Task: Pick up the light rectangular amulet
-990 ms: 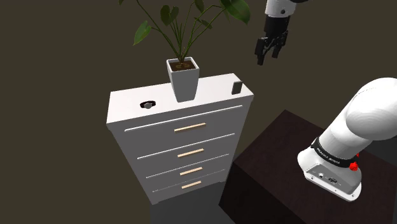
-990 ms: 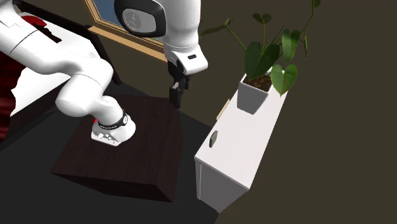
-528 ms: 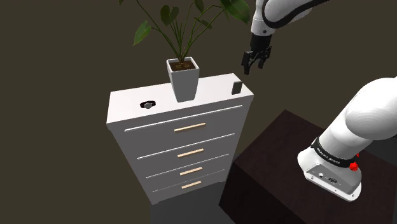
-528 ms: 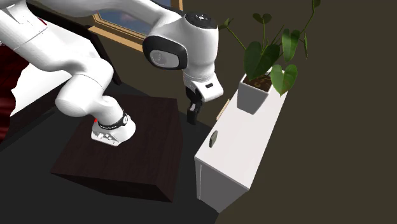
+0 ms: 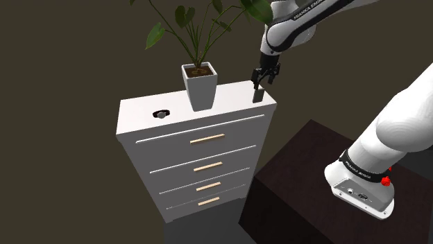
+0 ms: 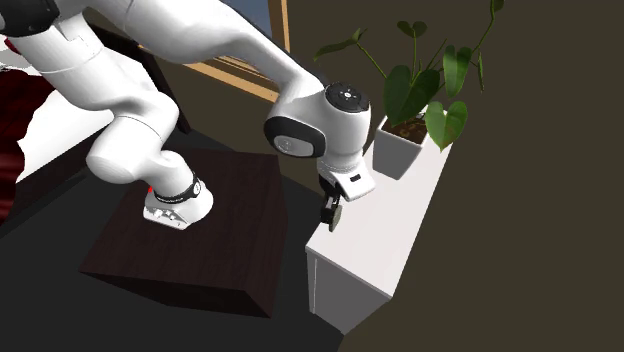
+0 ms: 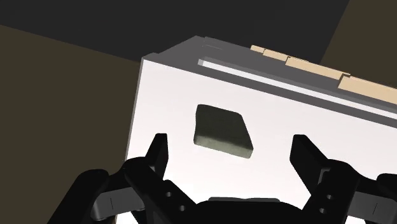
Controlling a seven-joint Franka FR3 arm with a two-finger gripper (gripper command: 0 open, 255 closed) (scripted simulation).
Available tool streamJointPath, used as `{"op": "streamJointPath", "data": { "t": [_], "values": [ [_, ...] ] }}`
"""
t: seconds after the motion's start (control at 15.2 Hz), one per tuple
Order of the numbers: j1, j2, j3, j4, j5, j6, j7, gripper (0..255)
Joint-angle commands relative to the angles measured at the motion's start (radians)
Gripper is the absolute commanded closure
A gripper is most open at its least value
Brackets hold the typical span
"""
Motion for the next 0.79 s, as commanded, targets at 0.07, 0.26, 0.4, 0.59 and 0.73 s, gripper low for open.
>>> {"op": "streamJointPath", "data": {
  "t": [0.07, 0.26, 0.4, 0.59, 0.73],
  "values": [
    [-0.002, 0.071, -0.004, 0.014, 0.012, 0.064, -0.01, 0],
    [-0.002, 0.102, -0.004, 0.003, 0.016, 0.106, -0.013, 0],
    [-0.002, 0.124, -0.004, -0.003, 0.018, 0.133, -0.015, 0],
    [-0.002, 0.142, -0.003, -0.007, 0.021, 0.155, -0.016, 0],
    [-0.001, 0.142, -0.002, -0.006, 0.02, 0.154, -0.015, 255]
  ]
}}
